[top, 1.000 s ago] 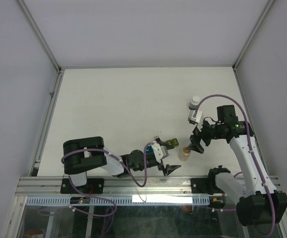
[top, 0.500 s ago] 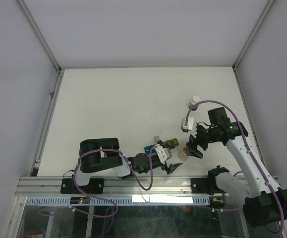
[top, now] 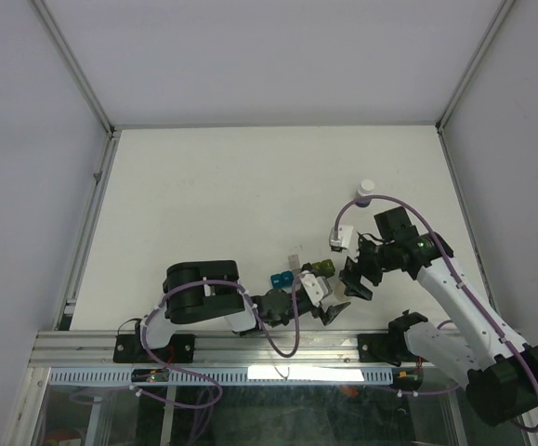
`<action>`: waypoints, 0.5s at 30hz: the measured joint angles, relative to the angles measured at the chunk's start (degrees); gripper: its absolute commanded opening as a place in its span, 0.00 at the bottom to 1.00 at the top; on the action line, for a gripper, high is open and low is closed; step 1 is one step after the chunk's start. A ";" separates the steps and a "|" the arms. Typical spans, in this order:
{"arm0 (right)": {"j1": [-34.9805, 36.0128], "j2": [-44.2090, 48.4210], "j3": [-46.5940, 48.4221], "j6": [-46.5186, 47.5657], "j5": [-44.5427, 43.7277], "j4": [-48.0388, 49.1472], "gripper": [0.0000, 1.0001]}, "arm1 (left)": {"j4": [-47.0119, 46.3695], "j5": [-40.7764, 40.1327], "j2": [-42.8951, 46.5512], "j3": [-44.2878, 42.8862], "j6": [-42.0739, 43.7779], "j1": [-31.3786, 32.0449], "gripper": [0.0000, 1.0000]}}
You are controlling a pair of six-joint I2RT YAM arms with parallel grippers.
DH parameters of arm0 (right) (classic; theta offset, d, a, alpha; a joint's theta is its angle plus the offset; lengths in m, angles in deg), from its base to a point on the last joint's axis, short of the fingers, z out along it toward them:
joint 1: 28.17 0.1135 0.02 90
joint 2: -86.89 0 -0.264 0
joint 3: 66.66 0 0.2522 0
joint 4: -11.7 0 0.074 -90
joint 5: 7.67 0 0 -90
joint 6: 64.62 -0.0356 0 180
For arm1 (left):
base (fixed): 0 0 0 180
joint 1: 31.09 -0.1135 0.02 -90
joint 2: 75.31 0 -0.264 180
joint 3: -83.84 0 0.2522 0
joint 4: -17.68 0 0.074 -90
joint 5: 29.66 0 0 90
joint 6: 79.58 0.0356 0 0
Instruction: Sort the pills into containers
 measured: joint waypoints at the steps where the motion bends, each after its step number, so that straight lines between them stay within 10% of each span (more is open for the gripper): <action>1: 0.15 0.00 -0.26 -0.52 -0.55 0.26 0.86 | 0.00 -0.44 -0.48 -0.52 0.00 0.00 0.84; 15: 0.28 2.05 -0.42 -4.92 -3.85 1.86 0.86 | -0.22 -2.49 -6.82 -6.58 0.61 0.00 0.72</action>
